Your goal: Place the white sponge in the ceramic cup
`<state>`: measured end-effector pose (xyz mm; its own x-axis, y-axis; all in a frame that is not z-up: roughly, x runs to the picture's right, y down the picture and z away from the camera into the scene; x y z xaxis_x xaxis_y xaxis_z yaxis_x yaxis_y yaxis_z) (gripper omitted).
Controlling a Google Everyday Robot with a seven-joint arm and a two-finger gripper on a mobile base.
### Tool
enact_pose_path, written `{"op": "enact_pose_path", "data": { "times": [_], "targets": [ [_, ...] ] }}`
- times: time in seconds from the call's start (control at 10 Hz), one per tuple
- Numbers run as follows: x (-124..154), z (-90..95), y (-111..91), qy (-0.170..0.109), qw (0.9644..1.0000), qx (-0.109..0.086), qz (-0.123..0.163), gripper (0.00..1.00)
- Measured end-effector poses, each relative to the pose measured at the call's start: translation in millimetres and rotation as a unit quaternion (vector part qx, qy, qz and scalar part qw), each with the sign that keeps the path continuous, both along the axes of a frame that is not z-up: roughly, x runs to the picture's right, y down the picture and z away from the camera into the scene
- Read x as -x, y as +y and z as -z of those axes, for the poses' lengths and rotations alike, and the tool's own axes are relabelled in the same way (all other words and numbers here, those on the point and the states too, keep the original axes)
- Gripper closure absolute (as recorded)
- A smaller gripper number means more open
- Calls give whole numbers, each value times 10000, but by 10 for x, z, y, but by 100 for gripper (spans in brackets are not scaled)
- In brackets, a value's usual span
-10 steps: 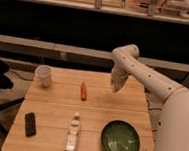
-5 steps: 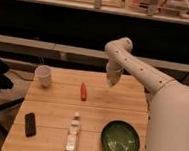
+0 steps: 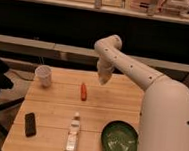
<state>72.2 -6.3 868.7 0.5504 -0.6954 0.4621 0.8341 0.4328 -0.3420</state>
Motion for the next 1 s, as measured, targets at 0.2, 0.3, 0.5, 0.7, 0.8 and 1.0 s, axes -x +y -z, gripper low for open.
{"op": "enact_pose_path", "data": {
  "times": [0.2, 0.3, 0.5, 0.7, 0.8, 1.0],
  "targets": [
    [216, 1, 0, -58, 9999, 0, 102, 96],
    [381, 1, -2, -124, 9998, -5, 163, 96],
    [467, -28, -11, -181, 9993, -38, 320, 96],
    [641, -51, -15, -287, 9984, -76, 478, 96],
    [715, -59, -20, -322, 9981, -94, 518, 96],
    [994, -75, -36, -394, 9970, -145, 645, 96]
  ]
}}
